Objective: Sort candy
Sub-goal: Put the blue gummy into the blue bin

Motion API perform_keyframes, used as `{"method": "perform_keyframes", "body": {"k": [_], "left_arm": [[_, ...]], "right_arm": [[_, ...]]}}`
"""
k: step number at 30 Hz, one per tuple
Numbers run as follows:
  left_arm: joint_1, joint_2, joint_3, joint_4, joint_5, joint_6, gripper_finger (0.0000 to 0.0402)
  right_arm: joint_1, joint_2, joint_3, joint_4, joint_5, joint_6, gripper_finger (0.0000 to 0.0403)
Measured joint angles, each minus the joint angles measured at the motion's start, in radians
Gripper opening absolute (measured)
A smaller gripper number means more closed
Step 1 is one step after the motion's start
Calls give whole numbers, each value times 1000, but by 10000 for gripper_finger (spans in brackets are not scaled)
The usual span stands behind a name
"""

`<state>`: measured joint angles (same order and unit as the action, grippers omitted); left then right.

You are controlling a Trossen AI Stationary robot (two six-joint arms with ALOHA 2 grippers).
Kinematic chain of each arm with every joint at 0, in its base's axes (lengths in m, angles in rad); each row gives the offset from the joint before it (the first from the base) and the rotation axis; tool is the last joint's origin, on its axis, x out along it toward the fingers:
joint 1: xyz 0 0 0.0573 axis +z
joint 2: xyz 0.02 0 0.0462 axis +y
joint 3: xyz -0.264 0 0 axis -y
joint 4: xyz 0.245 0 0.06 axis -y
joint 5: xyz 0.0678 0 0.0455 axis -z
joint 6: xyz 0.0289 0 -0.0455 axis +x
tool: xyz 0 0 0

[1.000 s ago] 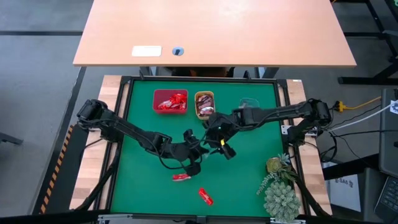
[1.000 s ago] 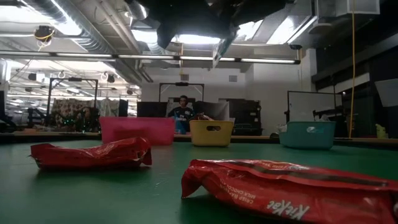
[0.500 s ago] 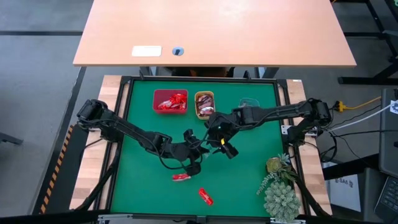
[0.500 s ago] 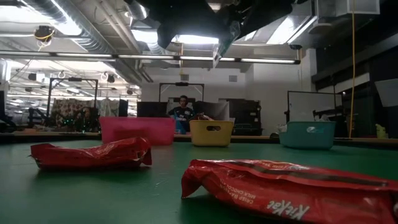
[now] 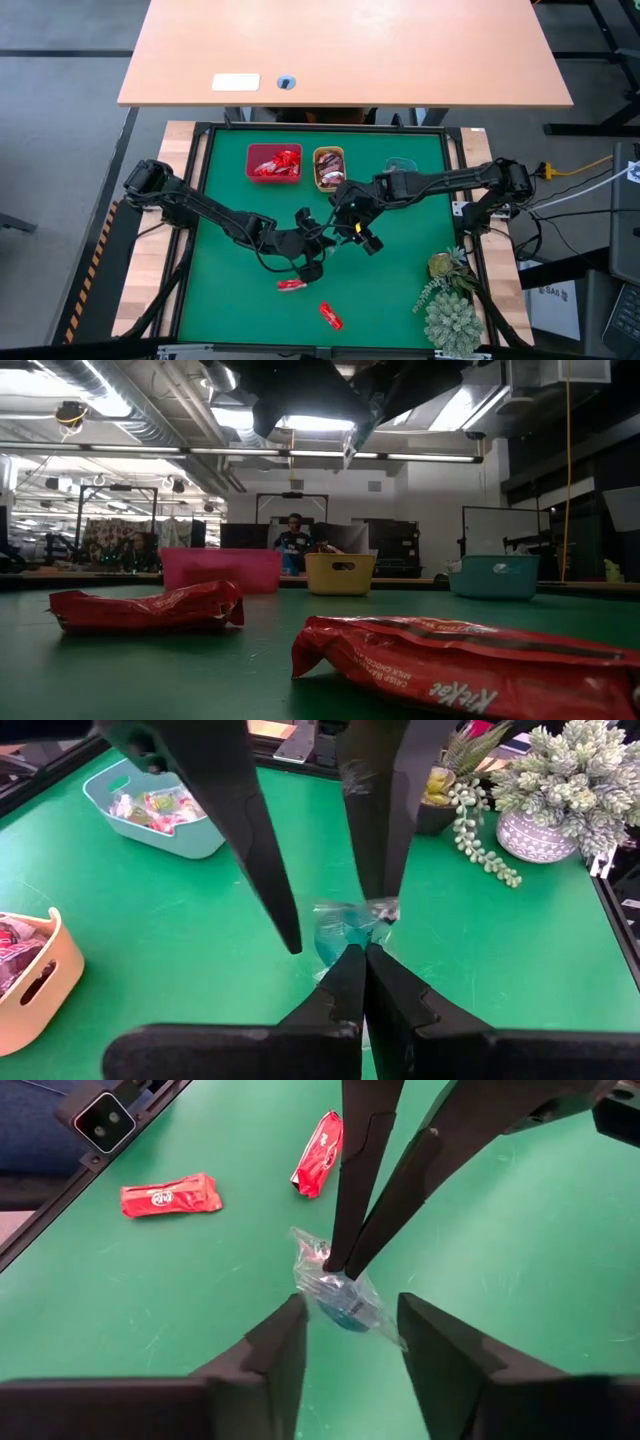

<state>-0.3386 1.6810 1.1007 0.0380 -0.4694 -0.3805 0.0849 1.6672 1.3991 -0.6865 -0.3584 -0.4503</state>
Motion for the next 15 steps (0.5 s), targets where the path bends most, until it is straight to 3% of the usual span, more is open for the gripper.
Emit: {"method": "perform_keyframes", "body": {"k": [15], "left_arm": [[0,0,0,0,-7,-8,15]], "right_arm": [[0,0,0,-3,0,0,27]]}}
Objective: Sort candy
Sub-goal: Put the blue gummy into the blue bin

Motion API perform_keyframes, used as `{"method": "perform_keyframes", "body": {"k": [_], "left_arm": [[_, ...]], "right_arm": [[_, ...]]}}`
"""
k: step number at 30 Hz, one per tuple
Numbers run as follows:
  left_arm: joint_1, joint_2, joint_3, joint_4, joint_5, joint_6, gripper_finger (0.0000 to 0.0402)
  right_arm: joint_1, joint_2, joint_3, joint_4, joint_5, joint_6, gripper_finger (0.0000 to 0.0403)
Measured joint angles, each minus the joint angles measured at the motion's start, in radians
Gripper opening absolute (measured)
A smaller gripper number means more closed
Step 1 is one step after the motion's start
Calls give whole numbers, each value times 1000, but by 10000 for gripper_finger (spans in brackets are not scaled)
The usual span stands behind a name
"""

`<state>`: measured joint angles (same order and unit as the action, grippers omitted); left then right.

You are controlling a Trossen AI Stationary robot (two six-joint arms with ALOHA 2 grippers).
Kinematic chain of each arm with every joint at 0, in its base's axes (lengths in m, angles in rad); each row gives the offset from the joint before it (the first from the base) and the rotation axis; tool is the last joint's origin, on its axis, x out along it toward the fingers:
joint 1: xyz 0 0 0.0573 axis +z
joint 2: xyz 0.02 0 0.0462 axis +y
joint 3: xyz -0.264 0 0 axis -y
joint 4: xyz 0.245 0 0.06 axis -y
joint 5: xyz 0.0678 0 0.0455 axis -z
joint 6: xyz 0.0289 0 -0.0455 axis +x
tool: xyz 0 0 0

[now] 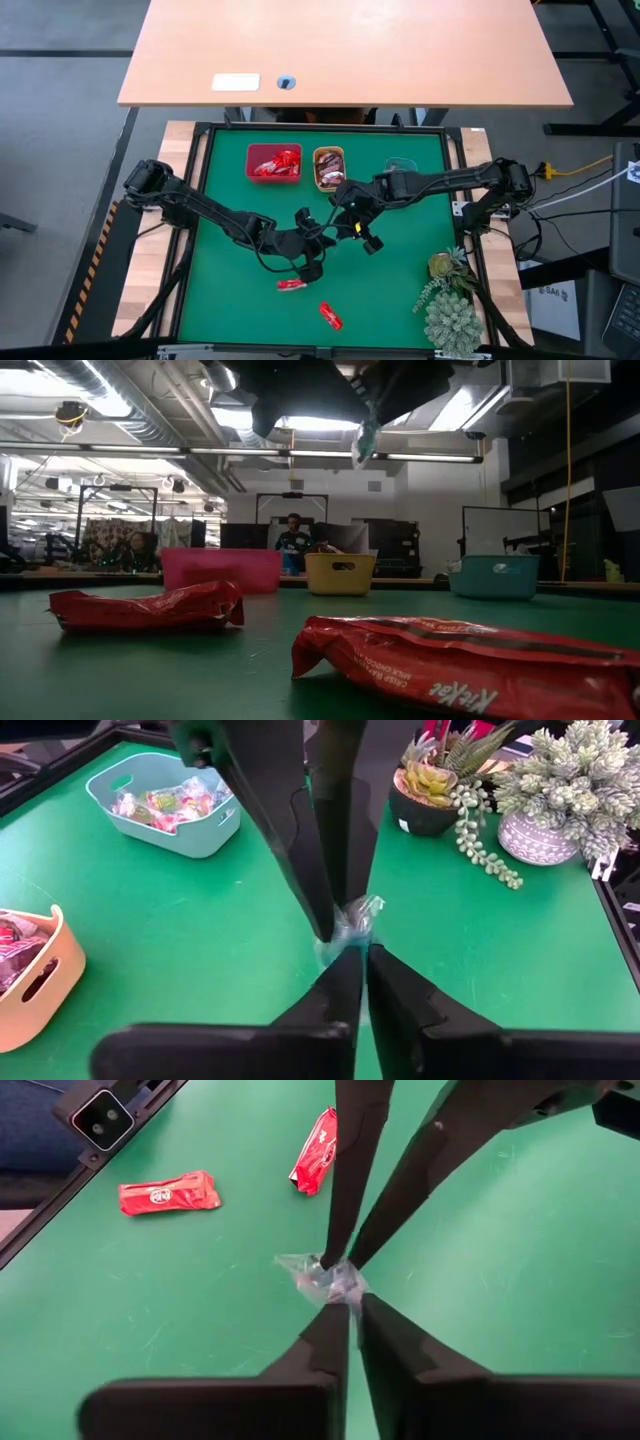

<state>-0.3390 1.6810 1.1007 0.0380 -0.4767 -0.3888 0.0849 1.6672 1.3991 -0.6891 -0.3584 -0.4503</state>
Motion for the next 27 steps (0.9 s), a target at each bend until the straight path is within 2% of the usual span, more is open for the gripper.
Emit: {"method": "perform_keyframes", "body": {"k": [4,13,27], "left_arm": [[1,0,0,0,0,-1,49],[8,0,0,-4,-3,-2,118],[8,0,2,-3,-3,-2,125]], "right_arm": [[0,0,0,-4,0,0,4],[-24,-1,1,-148,115,-25,6],[-296,-2,1,-582,478,-26,9]]}}
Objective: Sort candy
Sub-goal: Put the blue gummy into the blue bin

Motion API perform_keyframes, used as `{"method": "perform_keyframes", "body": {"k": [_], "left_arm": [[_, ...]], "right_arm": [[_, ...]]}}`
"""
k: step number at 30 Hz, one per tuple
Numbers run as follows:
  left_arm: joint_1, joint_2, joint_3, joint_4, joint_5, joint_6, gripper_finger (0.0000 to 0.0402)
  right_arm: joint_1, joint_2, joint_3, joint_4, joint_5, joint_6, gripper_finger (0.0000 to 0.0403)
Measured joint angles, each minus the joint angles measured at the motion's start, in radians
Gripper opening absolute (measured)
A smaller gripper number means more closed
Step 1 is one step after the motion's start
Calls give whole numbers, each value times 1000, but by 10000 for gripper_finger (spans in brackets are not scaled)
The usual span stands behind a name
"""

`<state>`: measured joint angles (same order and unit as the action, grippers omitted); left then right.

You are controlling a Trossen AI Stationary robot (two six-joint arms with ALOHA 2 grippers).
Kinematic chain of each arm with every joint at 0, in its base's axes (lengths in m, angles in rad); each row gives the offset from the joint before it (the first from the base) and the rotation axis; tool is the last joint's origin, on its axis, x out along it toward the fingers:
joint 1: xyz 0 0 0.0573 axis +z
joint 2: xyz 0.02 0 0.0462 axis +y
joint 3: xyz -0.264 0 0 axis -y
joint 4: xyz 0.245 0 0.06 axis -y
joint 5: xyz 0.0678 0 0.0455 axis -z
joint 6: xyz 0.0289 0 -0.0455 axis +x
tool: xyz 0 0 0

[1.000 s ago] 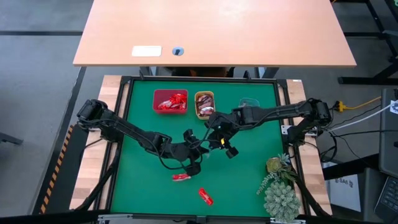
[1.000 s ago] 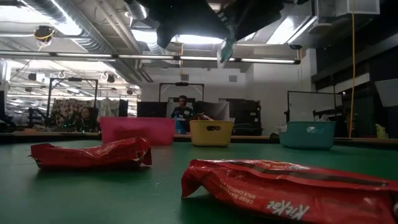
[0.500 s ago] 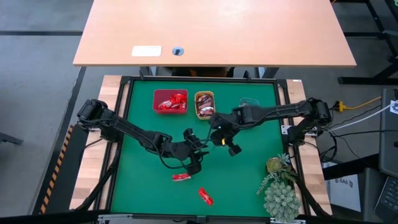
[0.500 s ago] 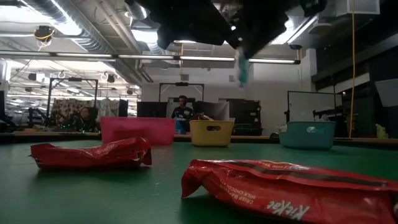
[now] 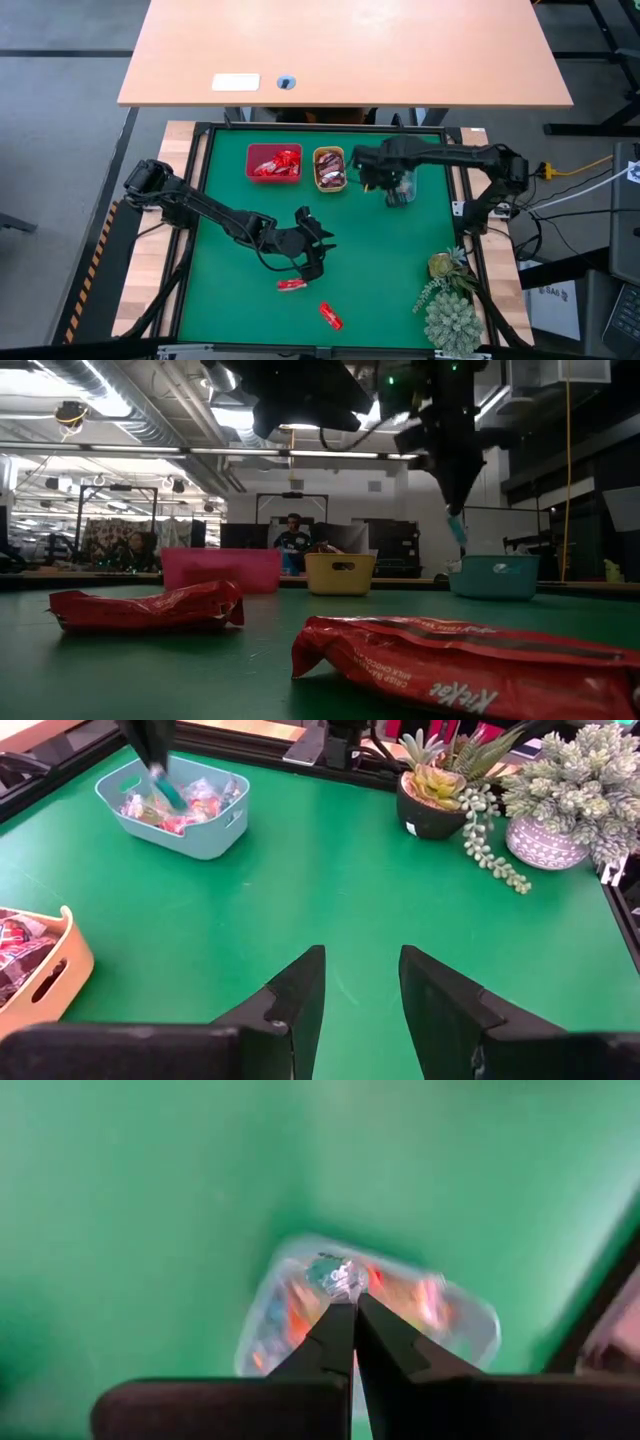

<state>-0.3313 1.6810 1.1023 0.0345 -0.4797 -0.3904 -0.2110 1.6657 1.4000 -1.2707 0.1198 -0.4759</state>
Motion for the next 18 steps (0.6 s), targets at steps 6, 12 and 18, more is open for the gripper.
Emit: {"method": "perform_keyframes", "body": {"k": [6,12,18], "left_arm": [[-6,0,0,-36,1,0,125],[-32,0,0,-121,3,-14,125],[-51,0,0,-237,90,-129,126]], "right_arm": [[-122,0,0,-59,12,33,9],[-200,1,0,-89,12,35,10],[-223,1,0,-91,12,37,11]]}}
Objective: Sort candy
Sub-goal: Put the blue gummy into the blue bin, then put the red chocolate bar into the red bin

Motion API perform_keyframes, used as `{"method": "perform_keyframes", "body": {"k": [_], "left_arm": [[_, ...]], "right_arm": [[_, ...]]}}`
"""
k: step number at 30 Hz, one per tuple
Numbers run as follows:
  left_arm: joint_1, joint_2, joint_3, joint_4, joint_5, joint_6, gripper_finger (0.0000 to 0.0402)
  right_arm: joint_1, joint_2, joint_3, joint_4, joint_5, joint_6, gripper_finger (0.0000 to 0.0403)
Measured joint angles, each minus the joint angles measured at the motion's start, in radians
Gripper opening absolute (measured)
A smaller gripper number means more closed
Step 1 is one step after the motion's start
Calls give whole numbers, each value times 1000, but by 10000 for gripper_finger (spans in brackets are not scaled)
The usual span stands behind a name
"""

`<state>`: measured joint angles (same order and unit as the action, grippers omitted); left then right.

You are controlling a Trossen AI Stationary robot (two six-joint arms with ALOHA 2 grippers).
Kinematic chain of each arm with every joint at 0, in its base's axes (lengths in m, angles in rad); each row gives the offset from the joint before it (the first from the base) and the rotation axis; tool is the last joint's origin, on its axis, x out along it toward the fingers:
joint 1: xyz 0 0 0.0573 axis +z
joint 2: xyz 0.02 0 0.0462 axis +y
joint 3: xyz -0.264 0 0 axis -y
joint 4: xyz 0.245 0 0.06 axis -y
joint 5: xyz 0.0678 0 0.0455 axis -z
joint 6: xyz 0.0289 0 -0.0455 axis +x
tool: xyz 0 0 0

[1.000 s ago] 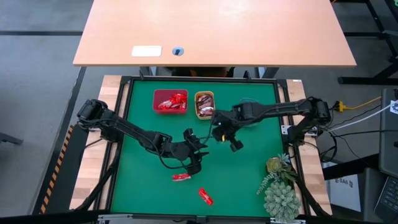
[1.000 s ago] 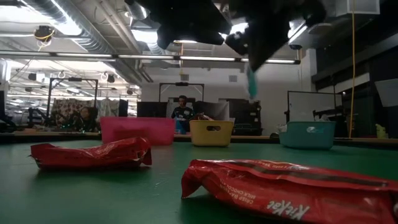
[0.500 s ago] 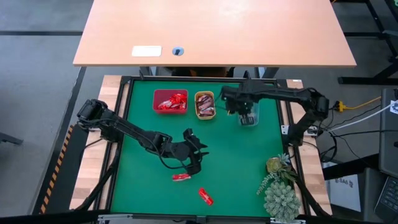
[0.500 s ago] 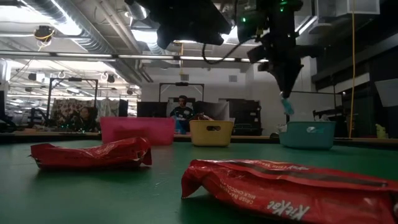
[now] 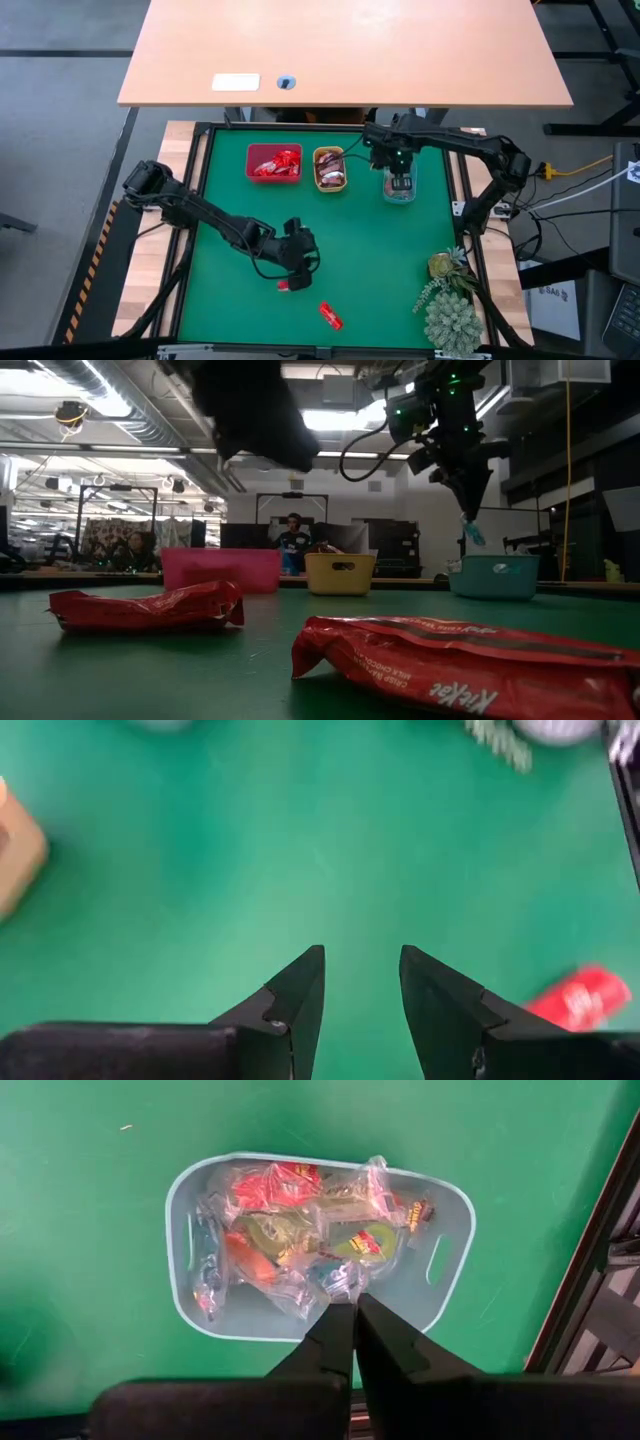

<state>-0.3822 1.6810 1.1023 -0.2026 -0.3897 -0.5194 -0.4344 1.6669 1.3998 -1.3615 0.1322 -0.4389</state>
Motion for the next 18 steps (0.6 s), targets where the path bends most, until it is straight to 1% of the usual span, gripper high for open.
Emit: {"method": "perform_keyframes", "body": {"k": [2,4,8,13,18], "left_arm": [[-3,0,0,-44,55,-38,131],[-5,0,0,-91,106,-74,139],[-12,0,0,-156,189,-134,155],[-42,0,0,-168,228,-134,161],[-87,1,0,-171,228,-134,161]], "right_arm": [[2,0,0,-3,-1,1,19],[2,0,0,-2,-1,0,36],[2,0,0,-1,6,1,85],[2,0,0,2,15,0,138],[2,0,0,14,-4,0,166]]}}
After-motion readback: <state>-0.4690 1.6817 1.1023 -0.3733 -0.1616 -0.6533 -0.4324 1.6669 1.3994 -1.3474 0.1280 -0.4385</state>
